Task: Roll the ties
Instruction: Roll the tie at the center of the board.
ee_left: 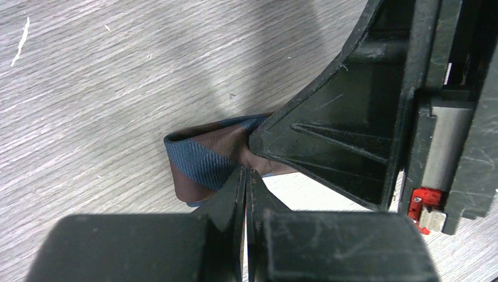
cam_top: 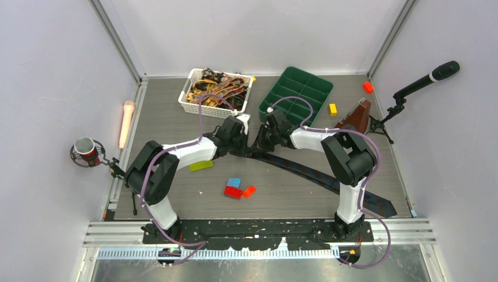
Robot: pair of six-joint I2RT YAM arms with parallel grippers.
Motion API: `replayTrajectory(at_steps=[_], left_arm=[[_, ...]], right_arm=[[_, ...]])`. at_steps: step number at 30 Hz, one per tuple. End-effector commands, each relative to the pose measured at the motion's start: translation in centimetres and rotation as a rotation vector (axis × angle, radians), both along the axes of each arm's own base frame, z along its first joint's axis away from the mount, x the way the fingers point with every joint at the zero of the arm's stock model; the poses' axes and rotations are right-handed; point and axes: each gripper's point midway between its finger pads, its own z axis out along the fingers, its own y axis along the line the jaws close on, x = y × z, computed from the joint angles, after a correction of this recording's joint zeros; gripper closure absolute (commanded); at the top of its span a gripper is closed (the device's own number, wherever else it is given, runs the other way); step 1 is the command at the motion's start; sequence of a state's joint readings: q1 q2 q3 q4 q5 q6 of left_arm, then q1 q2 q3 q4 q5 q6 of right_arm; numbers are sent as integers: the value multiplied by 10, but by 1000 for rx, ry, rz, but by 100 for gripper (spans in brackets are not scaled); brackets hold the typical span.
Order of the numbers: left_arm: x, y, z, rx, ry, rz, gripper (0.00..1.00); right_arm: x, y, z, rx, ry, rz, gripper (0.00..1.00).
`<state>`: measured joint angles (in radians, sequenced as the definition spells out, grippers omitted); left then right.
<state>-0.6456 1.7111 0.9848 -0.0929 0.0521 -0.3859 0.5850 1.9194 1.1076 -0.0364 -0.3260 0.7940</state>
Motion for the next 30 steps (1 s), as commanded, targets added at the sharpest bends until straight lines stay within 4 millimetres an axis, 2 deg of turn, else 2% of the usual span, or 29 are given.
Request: replayTrajectory(at_steps=[1, 7, 13, 15, 16, 24, 30], left_arm=[[4, -6, 12, -56, -39, -2, 100], [4, -9, 21, -87, -49, -5, 99], [6, -4, 37, -134, -69, 14, 82], [12, -1, 46, -165, -95, 33, 78], [14, 2, 48, -176, -97, 49, 70], [26, 36, 30, -316, -10, 232, 42], [29, 39, 15, -365, 42, 260, 32]], right_arm=[[13, 1, 3, -11, -29, -21, 93], [12, 0, -3, -23, -18, -25, 93], [11, -2, -4, -29, -17, -27, 93], [10, -3, -4, -30, -16, -26, 93], [10, -3, -5, -31, -15, -25, 93], [10, -3, -4, -34, -17, -23, 93], [9, -3, -5, -35, -16, -23, 93]])
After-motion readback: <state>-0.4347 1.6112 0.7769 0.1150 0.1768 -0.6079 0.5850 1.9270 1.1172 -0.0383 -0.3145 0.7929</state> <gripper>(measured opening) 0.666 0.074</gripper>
